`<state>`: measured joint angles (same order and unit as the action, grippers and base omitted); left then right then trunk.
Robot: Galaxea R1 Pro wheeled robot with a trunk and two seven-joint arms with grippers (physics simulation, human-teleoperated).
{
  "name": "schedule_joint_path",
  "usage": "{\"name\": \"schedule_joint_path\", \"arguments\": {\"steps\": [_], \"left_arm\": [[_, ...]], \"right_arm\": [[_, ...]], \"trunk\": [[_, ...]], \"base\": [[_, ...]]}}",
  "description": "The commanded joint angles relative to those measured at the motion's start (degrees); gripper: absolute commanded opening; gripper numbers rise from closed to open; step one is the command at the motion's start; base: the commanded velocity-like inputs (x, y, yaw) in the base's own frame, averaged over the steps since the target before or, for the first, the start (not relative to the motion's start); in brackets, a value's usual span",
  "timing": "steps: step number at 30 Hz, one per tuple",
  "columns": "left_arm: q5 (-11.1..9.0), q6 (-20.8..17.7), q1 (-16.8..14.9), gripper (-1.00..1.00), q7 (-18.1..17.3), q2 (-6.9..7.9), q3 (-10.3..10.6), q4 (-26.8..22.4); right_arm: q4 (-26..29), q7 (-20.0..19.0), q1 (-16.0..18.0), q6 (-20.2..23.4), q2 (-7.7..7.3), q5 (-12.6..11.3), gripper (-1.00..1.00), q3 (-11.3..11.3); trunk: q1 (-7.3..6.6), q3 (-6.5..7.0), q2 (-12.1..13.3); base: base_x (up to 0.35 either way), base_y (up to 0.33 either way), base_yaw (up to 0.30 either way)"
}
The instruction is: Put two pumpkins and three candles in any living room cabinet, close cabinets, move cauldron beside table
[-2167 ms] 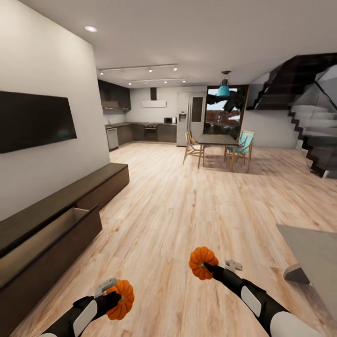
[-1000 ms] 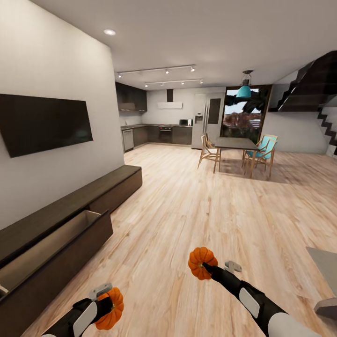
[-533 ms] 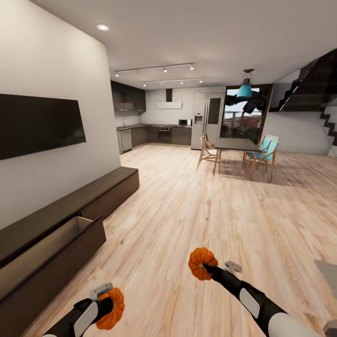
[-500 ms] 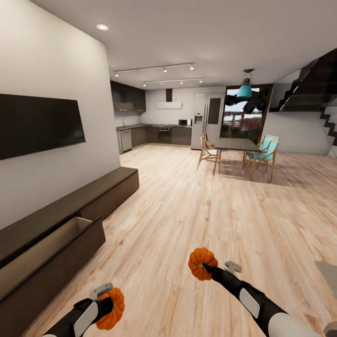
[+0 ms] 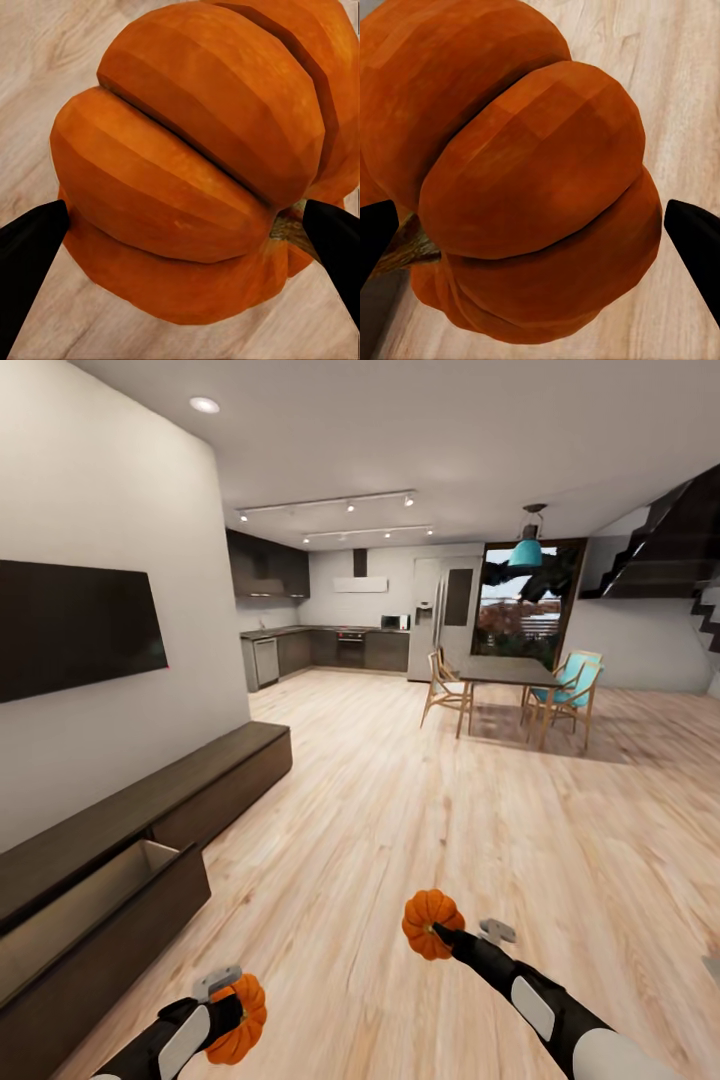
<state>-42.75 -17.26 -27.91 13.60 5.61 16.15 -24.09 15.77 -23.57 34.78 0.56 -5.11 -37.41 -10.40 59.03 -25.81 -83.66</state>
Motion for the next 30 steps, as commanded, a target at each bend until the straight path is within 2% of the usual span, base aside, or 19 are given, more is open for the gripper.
{"name": "schedule_joint_path", "arguments": {"steps": [1,6,16,23,30], "left_arm": [[-0.5,-0.1,0.0,-1.0,0.5,0.03,0.5,-0.2],[-0.5,-0.1,0.0,-1.0,0.5,-0.06,0.5,-0.2],[-0.5,-0.1,0.0,-1.0,0.5,-0.07,0.5,-0.2],[-0.5,-0.1,0.0,-1.0,0.5,-0.07,0.5,-0.2],[-0.5,-0.1,0.0,-1.0,0.5,-0.16,1.2,-0.2]], "right_arm": [[0.1,0.1,0.1,0.1,0.09,-0.6,-1.0,-0.2],[0.1,0.1,0.1,0.1,0.35,-0.4,-1.0,-0.2],[0.1,0.1,0.0,0.1,0.5,-0.2,-1.0,-0.2],[0.1,0.1,0.0,0.1,0.54,-0.2,-1.0,-0.3],[0.1,0.1,0.0,0.1,0.82,-0.1,-1.0,-0.3]], "trunk": [[0.03,-0.06,0.0],[0.03,-0.06,0.0],[0.03,-0.06,0.0],[0.03,-0.06,0.0],[0.03,-0.06,0.0]], "base": [[0.344,-0.001,0.0],[0.344,0.0,0.074],[0.33,0.0,0.259],[0.065,-0.026,0.272],[0.072,-0.232,0.272]]}}
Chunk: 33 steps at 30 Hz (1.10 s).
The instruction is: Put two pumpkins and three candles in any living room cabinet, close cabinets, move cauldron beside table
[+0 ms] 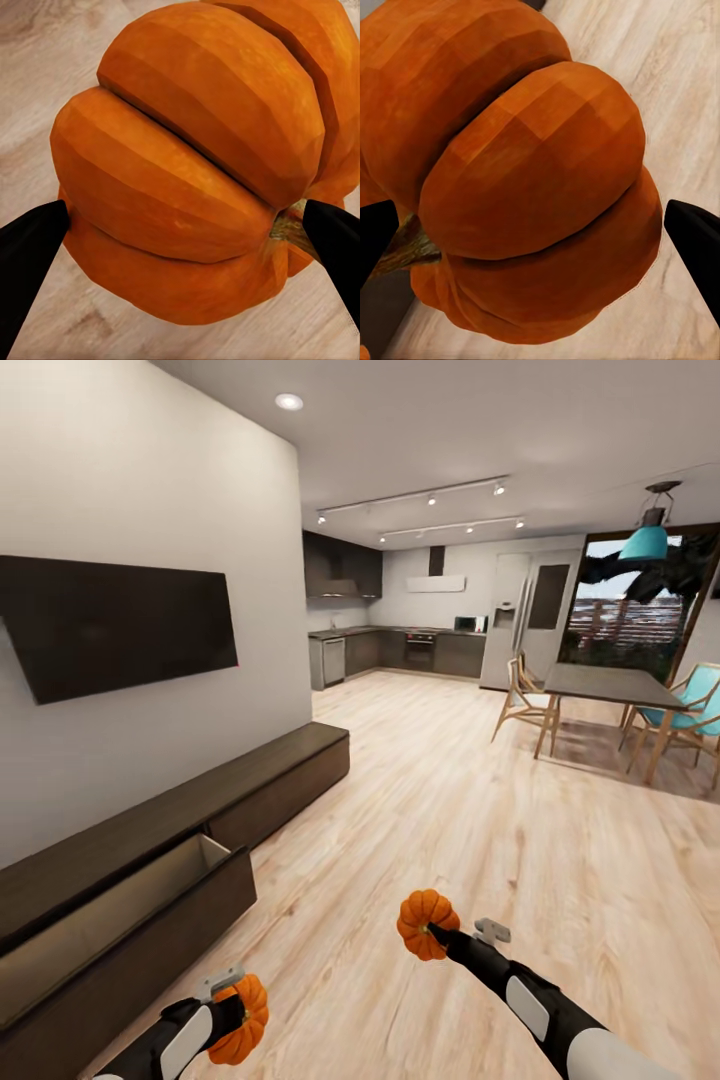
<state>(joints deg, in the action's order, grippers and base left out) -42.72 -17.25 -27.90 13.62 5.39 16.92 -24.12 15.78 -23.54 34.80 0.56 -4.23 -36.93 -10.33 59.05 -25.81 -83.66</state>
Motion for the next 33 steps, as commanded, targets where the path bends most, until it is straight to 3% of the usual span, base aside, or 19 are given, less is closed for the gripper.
{"name": "schedule_joint_path", "arguments": {"steps": [1,24,29,33], "left_arm": [[-0.5,-0.2,0.0,-1.0,0.5,0.04,0.5,-0.1],[-0.5,0.0,0.0,-1.0,0.4,-1.14,0.7,0.6],[-0.4,0.0,0.0,-1.0,0.4,-1.37,0.7,0.7],[-0.4,0.1,0.0,-1.0,0.5,-2.16,2.0,0.7]], "right_arm": [[0.0,0.1,0.0,0.1,-0.04,-0.6,-1.0,-0.4],[0.2,-0.5,0.0,0.1,0.36,-0.5,-1.0,-0.4],[0.3,-0.3,0.0,0.2,0.36,-0.5,-1.0,-0.5],[0.1,-0.4,0.0,0.1,0.32,-0.3,-1.0,-0.5]], "trunk": [[0.01,-0.06,0.0],[0.01,-0.06,0.0],[0.01,-0.06,0.0],[0.01,-0.06,0.0]], "base": [[0.156,-0.203,0.273],[0.092,-0.026,0.27],[0.099,-0.033,0.043],[0.185,-0.217,0.005]]}}
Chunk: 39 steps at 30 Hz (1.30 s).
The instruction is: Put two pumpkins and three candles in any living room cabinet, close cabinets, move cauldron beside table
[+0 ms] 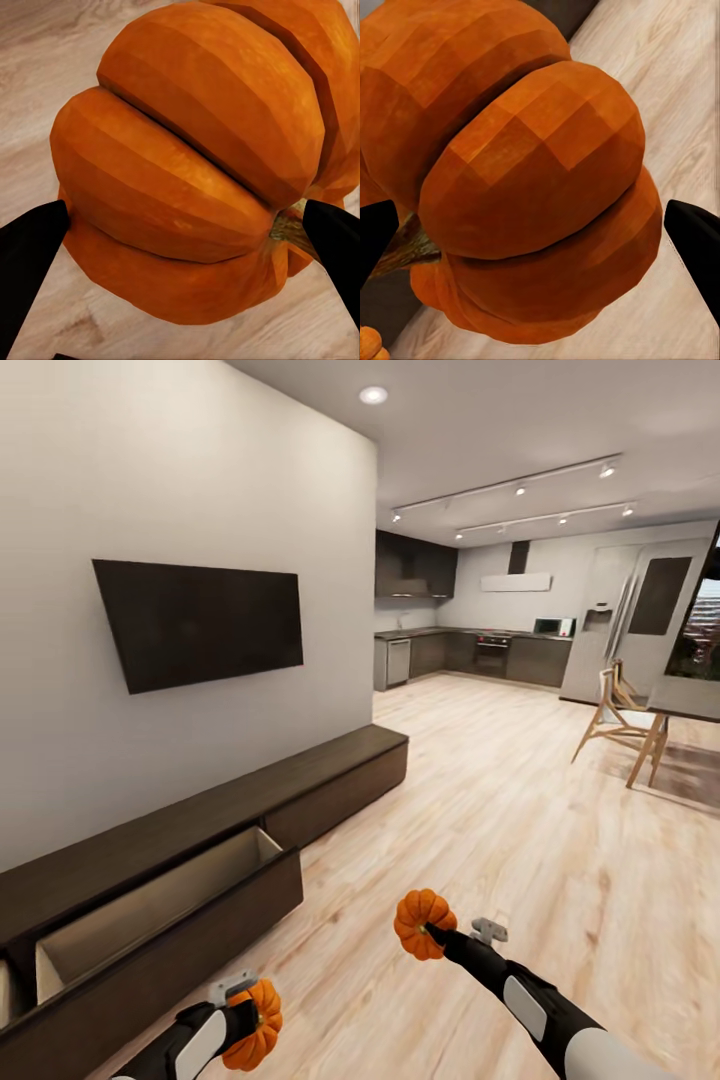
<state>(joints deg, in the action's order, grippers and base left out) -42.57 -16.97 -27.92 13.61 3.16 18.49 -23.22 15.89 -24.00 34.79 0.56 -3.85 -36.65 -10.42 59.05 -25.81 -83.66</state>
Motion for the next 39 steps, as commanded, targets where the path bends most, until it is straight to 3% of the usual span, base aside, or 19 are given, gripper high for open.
{"name": "schedule_joint_path", "arguments": {"steps": [1,9,19,22,29,39], "left_arm": [[-0.5,-0.2,0.0,-1.0,0.5,0.04,0.5,-0.2],[-0.5,-0.2,0.0,-1.0,0.5,0.01,0.6,-0.2],[-0.6,-0.2,0.0,-1.0,0.5,0.01,0.6,-0.2],[-0.6,-0.2,0.0,-1.0,0.5,-0.5,0.5,-0.2],[-0.8,-0.2,0.0,-1.0,0.5,-0.8,0.4,-0.2],[-1.0,-0.2,0.0,-1.0,0.5,-0.78,0.3,-0.2]], "right_arm": [[0.0,0.1,0.1,0.1,-0.02,-0.6,-1.0,-0.4],[0.0,0.5,0.0,-1.0,1.14,-0.6,-1.0,-0.4],[0.0,0.6,0.0,-1.4,1.64,-0.6,-1.0,-0.5],[0.0,0.6,0.0,-1.4,1.67,-0.6,-1.0,-0.5],[0.0,0.9,0.0,-1.4,2.08,-0.7,-1.0,-2.9],[0.0,1.1,0.0,-1.4,2.11,-0.7,-1.0,-3.3]], "trunk": [[0.02,-0.05,0.0],[0.02,0.11,0.0],[0.02,0.35,0.0],[-0.64,0.95,1.2],[-2.18,2.38,4.0],[-4.38,4.41,8.0]], "base": [[0.19,-0.236,0.123],[0.131,-0.239,0.234],[0.005,-0.024,0.259],[0.0,0.0,0.259],[0.0,0.0,0.259],[0.0,0.0,0.259]]}}
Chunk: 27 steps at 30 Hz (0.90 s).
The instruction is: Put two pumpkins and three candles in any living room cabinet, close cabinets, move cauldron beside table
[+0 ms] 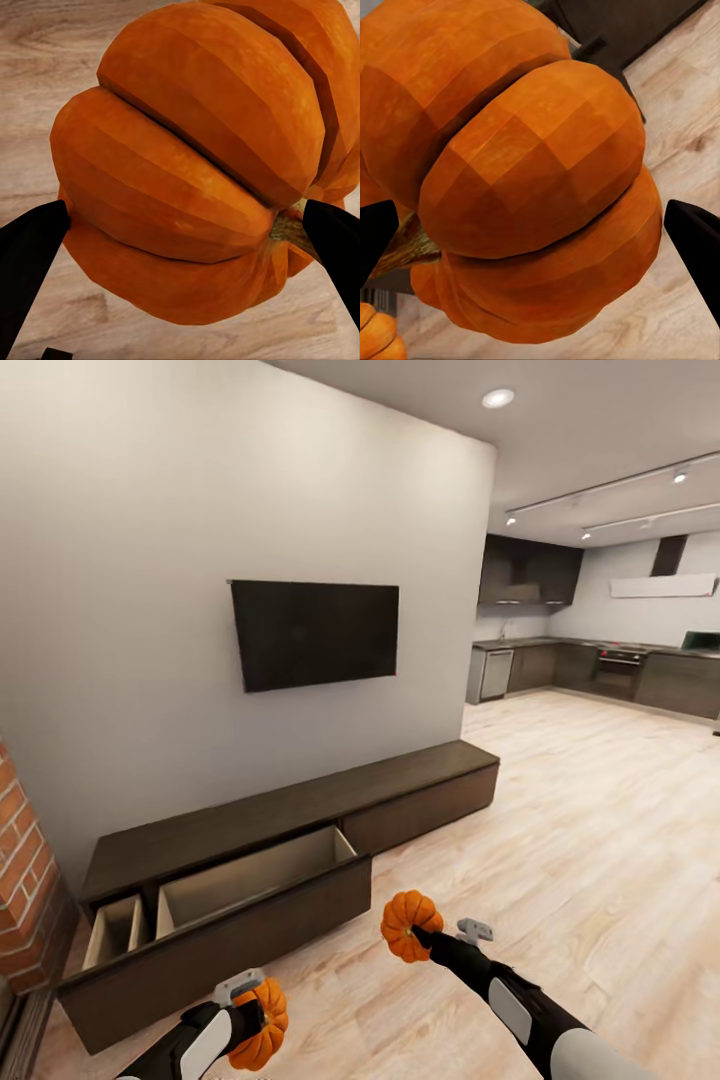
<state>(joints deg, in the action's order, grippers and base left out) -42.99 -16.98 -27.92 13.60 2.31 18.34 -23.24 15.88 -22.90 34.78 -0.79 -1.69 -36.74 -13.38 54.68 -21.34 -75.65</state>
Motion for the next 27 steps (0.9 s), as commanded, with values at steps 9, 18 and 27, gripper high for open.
{"name": "schedule_joint_path", "arguments": {"steps": [9,18,27], "left_arm": [[-0.7,-0.2,0.0,-1.0,0.5,0.0,0.5,-0.1],[-0.4,-0.2,0.0,-1.0,0.5,0.06,0.6,-0.1],[-0.3,-0.2,0.0,-1.0,0.5,-0.02,0.6,-0.1]], "right_arm": [[0.0,0.0,0.0,-0.1,0.29,-0.6,-1.0,-0.5],[0.0,0.1,0.0,-0.1,0.37,-0.6,-1.0,-0.5],[0.0,0.9,0.0,-0.1,0.37,-0.6,-1.0,-0.5]], "trunk": [[-1.98,1.77,3.6],[-3.96,3.6,7.2],[-5.94,5.43,10.8]], "base": [[0.0,0.0,0.259],[0.0,0.0,0.259],[0.0,0.0,0.259]]}}
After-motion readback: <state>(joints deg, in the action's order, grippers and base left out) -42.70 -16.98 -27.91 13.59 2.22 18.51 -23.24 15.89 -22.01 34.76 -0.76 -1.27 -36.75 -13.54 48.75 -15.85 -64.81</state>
